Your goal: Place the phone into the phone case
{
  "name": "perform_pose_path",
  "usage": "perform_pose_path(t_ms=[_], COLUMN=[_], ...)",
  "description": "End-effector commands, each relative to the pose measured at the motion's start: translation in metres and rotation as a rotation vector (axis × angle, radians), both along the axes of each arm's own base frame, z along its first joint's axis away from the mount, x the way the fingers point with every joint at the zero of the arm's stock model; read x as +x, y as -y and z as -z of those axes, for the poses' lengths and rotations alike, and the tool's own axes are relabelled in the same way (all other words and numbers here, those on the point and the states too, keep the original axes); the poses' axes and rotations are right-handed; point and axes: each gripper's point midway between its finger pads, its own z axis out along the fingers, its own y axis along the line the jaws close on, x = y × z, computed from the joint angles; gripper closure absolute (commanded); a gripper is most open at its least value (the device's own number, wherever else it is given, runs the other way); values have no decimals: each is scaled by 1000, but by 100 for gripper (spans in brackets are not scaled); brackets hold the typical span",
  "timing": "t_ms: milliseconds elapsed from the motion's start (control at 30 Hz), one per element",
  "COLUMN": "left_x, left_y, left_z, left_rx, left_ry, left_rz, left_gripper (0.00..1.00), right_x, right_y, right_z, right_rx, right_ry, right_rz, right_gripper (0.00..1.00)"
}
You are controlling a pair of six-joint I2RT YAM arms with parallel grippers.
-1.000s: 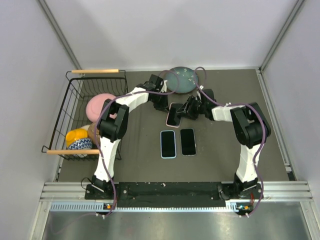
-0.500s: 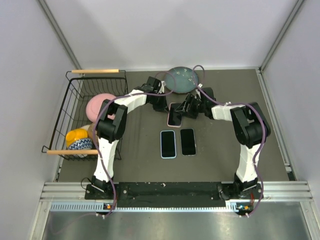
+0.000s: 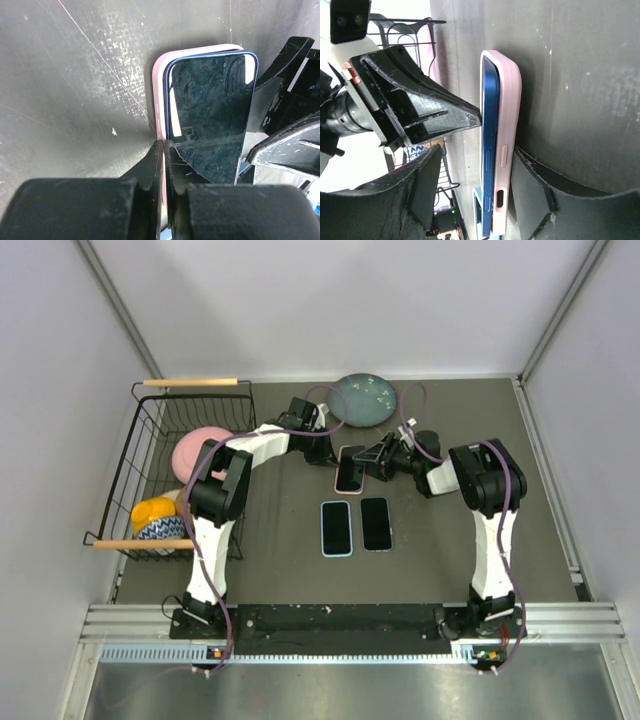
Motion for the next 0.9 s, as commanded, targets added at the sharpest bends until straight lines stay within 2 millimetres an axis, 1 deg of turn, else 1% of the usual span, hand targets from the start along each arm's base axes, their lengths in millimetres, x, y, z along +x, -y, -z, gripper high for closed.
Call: perform_pose_path(t_ms=[0, 33, 67, 100, 133, 167, 200, 233, 267, 300, 333, 367, 433, 500, 567, 600, 667, 767, 867], left_x=[-31, -31, -31, -32, -30, -31, -31, -32, -33, -32, -31, -31, -29, -30, -31, -31, -33, -33, -31], left_y=[19, 21, 23, 23, 23, 24, 23, 23, 23, 22, 22, 21, 19, 17, 17, 16, 17, 21, 22], left_z=[-7, -8, -9, -5, -6, -5, -2, -2, -1, -1, -2, -1, 0, 3, 5, 7, 12, 9, 6], left_rx=[-54, -59, -69, -67, -72, -72, -70, -70, -68, -68, -64, -59, -52, -41, -38, -36, -45, -80, -87], left_ry=[-63, -64, -67, -74, -73, -75, -81, -84, -82, -79, -75, -74, -69, -72, -74, -78, -103, -110, -95], left_rz=[79, 81, 85, 83, 81, 83, 82, 83, 88, 88, 89, 87, 83, 79, 79, 78, 76, 78, 76], left_gripper=[94, 94, 94, 94, 94, 93, 93, 92, 90, 89, 89, 89, 89, 89, 89, 89, 88, 87, 86], right_x=[-9, -11, -11, -12, -13, -13, -13, -14, -14, -14, -13, -13, -12, -13, -13, -13, -13, -11, -9], right_y=[-5, -4, -5, -6, -7, -7, -7, -7, -8, -8, -8, -8, -8, -8, -8, -8, -7, -8, -9], right_z=[-16, -16, -22, -26, -31, -32, -42, -45, -44, -50, -51, -48, -51, -46, -47, -45, -51, -54, -58], right_rx=[85, 92, 108, 121, 147, 162, 194, 208, 217, 239, 247, 251, 270, 276, 284, 295, 320, 323, 326], right_ry=[65, 69, 106, 124, 129, 132, 171, 185, 188, 208, 211, 209, 224, 214, 234, 226, 248, 264, 276], right_rz=[-56, -67, -81, -99, -118, -120, -129, -136, -141, -152, -155, -153, -153, -151, -148, -145, -148, -156, -162], right_gripper=[48, 51, 53, 59, 60, 61, 60, 58, 56, 53, 53, 52, 51, 51, 52, 54, 56, 62, 72])
